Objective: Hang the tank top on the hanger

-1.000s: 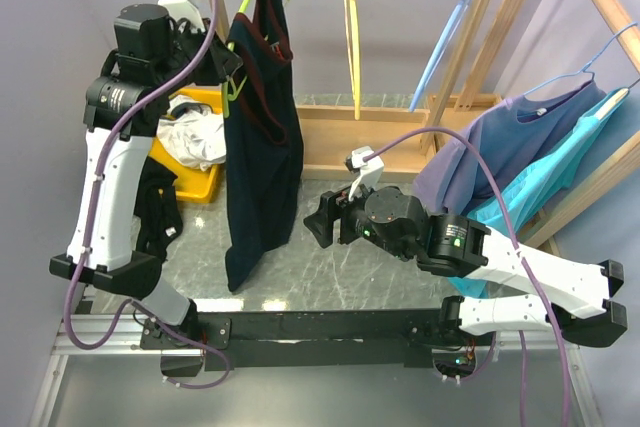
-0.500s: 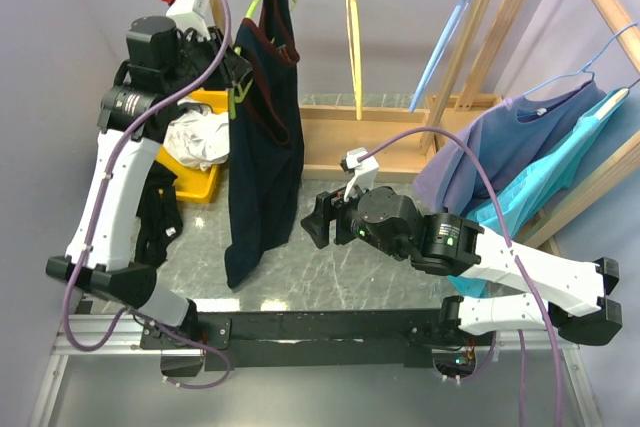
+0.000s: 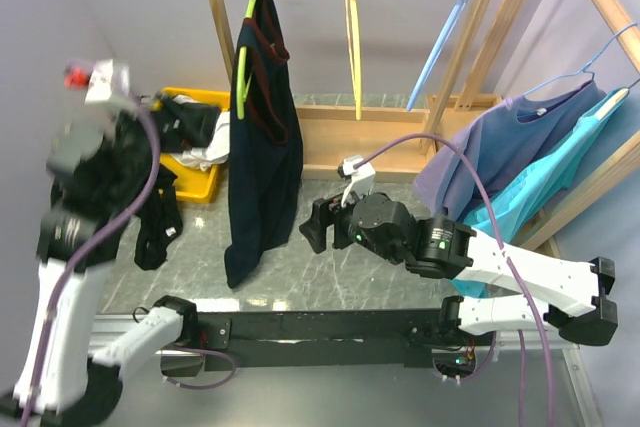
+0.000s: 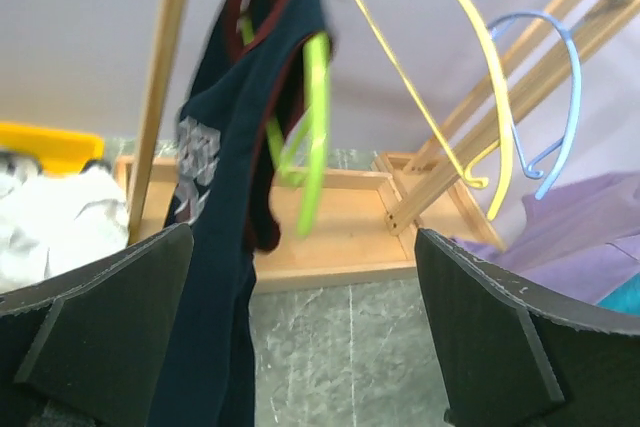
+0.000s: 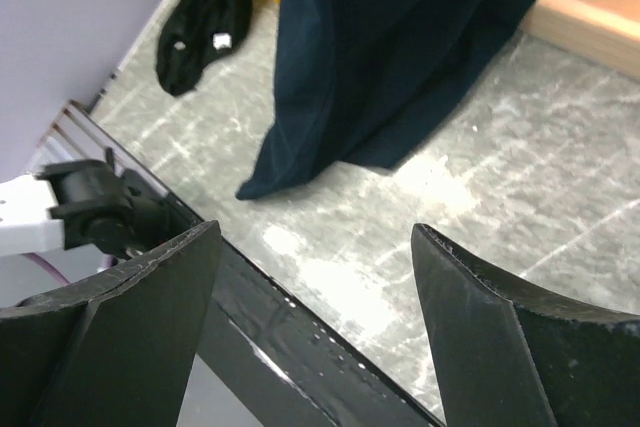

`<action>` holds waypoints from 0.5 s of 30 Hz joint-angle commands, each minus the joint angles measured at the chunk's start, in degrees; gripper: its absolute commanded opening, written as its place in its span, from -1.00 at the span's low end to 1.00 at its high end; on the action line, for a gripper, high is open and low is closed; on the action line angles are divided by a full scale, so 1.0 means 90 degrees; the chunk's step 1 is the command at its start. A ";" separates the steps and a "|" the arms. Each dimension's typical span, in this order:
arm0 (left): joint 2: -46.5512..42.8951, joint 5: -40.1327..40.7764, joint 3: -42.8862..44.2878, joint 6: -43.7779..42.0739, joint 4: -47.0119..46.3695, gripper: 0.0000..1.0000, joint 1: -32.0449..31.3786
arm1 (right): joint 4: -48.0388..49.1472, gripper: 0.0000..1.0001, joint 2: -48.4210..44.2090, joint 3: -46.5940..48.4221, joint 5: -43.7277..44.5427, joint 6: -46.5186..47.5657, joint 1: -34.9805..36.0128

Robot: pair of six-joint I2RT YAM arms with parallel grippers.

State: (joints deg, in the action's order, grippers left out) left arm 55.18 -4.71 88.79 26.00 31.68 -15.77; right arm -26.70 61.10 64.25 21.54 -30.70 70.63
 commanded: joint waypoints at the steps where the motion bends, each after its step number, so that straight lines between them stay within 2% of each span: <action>1: -0.1119 0.0845 -0.1686 0.0898 -0.0472 0.99 0.0004 | 0.0349 0.70 -0.0236 -0.0205 0.0116 -0.0114 0.0013; 3: -0.1723 0.1089 -0.2363 0.1240 -0.0522 0.99 0.0004 | 0.0369 0.71 -0.0324 -0.0351 0.0155 -0.0134 0.0023; 4: -0.1901 0.1032 -0.3110 0.1426 -0.0783 0.99 0.0004 | 0.0427 0.72 -0.0363 -0.0448 0.0146 -0.0144 0.0014; 6: -0.2126 0.0885 -0.3952 0.1622 -0.0844 0.99 0.0004 | 0.0476 0.73 -0.0412 -0.0517 0.0165 -0.0153 0.0023; 10: -0.2020 0.0690 -0.5205 0.2109 -0.1068 0.99 -0.0006 | 0.0515 0.74 -0.0432 -0.0664 0.0165 -0.0202 0.0013; 15: -0.2381 0.0641 -0.6689 0.2755 -0.2015 0.99 -0.0220 | 0.0613 0.75 -0.0549 -0.0879 0.0204 -0.0251 0.0014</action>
State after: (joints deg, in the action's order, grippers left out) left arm 36.88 1.83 34.00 44.45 22.81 -16.19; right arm -23.97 58.02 57.32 21.80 -32.10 70.63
